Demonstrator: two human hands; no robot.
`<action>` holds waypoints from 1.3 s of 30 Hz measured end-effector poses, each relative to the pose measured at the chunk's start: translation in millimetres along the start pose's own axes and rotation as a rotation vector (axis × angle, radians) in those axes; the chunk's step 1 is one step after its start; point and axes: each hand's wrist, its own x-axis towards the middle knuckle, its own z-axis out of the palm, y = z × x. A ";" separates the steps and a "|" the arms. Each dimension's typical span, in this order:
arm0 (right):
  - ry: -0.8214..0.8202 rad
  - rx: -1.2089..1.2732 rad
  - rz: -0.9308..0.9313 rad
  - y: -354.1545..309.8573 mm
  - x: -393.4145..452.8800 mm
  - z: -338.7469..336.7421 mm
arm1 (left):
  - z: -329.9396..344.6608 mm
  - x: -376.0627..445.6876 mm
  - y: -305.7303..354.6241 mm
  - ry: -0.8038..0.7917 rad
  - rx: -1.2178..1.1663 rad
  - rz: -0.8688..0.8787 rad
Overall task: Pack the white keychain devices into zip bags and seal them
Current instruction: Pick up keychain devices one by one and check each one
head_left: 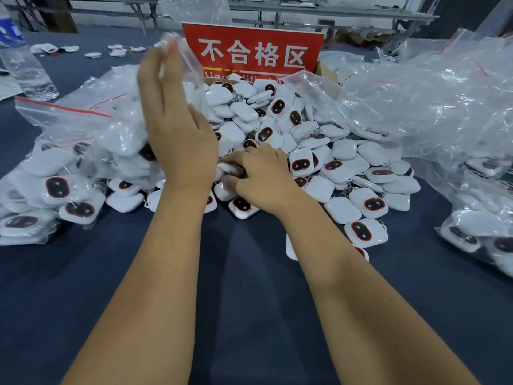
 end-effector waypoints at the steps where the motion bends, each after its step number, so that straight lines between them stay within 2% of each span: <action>1: 0.023 0.005 -0.002 0.7 -0.3 -0.1 | 2.0 -2.0 0.5 -0.106 -0.001 -0.055; 4: 0.097 0.047 0.022 0.9 -1.5 -1.3 | 11.5 -12.2 -1.6 -0.382 0.007 -0.243; 6: 0.127 0.085 0.056 1.4 -1.5 -2.6 | 17.8 -18.5 -5.2 -0.470 0.027 -0.333; 8: 0.154 0.144 0.071 1.0 -2.3 -4.1 | 20.2 -19.3 -3.3 -0.474 0.003 -0.378; 14: 0.339 0.594 0.207 4.5 -2.6 -7.2 | 18.5 -15.6 2.5 -0.440 -0.180 -0.578; 21: 0.402 0.807 0.263 4.0 0.3 -11.4 | 15.9 -15.2 6.1 -0.452 -0.263 -0.587; 27: 0.361 0.975 0.263 5.9 0.0 -15.7 | 17.7 -17.4 14.3 -0.568 -0.317 -0.557; 32: 0.333 1.225 0.332 3.2 -0.7 -18.9 | 20.1 -15.8 10.9 -0.676 -0.246 -0.537; 36: 0.294 1.210 0.397 3.9 1.0 -20.1 | 18.5 -16.7 12.1 -0.652 -0.237 -0.495; 39: 0.318 1.156 0.372 5.2 -0.7 -21.4 | 16.8 -17.1 12.8 -0.618 -0.282 -0.467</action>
